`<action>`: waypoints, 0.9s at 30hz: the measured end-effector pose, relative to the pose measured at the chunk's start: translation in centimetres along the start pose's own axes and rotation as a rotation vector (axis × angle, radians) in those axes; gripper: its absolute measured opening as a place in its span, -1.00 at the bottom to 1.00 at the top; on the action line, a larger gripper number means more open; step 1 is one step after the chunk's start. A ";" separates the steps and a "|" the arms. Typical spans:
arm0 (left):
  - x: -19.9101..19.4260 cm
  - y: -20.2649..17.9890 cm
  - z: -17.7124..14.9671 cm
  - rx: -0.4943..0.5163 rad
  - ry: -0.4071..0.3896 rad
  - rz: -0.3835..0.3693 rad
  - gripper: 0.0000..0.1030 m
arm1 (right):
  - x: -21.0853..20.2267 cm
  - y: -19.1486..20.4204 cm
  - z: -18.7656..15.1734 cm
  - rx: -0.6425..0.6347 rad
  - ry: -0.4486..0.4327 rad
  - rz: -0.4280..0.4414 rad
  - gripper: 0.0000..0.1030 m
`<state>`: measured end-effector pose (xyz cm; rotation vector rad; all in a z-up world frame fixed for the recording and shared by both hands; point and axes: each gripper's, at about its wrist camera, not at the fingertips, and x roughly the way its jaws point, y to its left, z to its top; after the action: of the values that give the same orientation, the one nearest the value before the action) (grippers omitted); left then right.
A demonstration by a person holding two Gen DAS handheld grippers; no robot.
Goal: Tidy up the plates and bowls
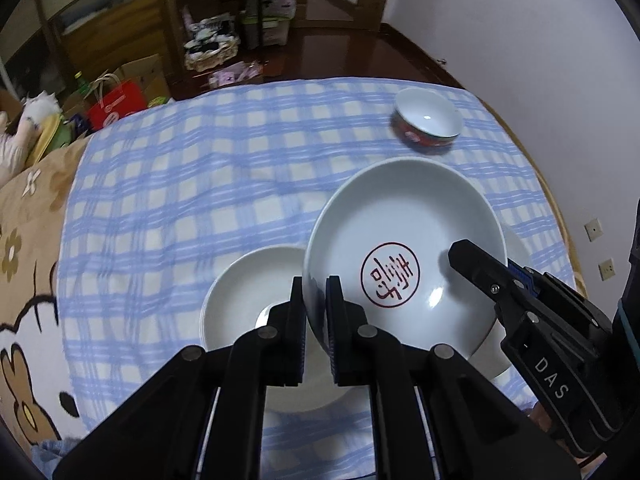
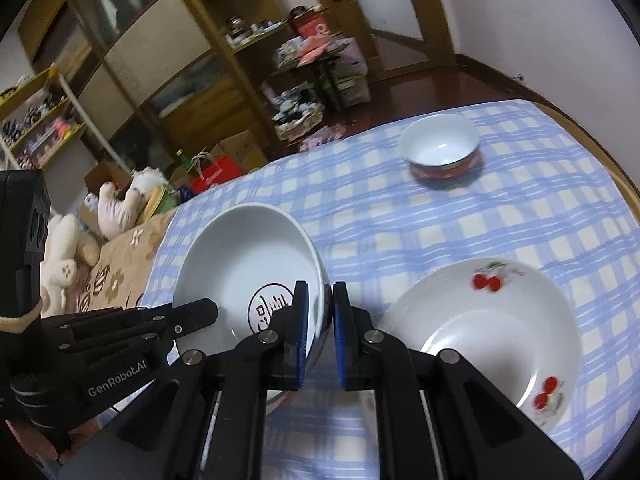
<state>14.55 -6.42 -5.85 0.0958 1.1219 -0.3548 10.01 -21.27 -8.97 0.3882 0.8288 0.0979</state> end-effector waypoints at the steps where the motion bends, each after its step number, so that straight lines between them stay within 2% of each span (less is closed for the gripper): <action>1: -0.1 0.5 -0.3 -0.009 -0.001 0.001 -0.81 | 0.2 0.4 -0.1 -0.009 0.000 0.002 -0.75; 10: 0.4 3.0 -1.7 -0.045 0.005 0.017 -0.81 | 1.6 2.7 -1.4 -0.081 0.020 0.008 -0.76; 27: 3.3 4.7 -3.3 -0.070 0.071 0.036 -0.78 | 4.5 3.7 -3.2 -0.137 0.087 -0.012 -0.76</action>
<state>14.51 -1.90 -10.73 0.0666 1.2005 -0.2816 10.96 -15.79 -12.68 0.2513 0.9048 0.1603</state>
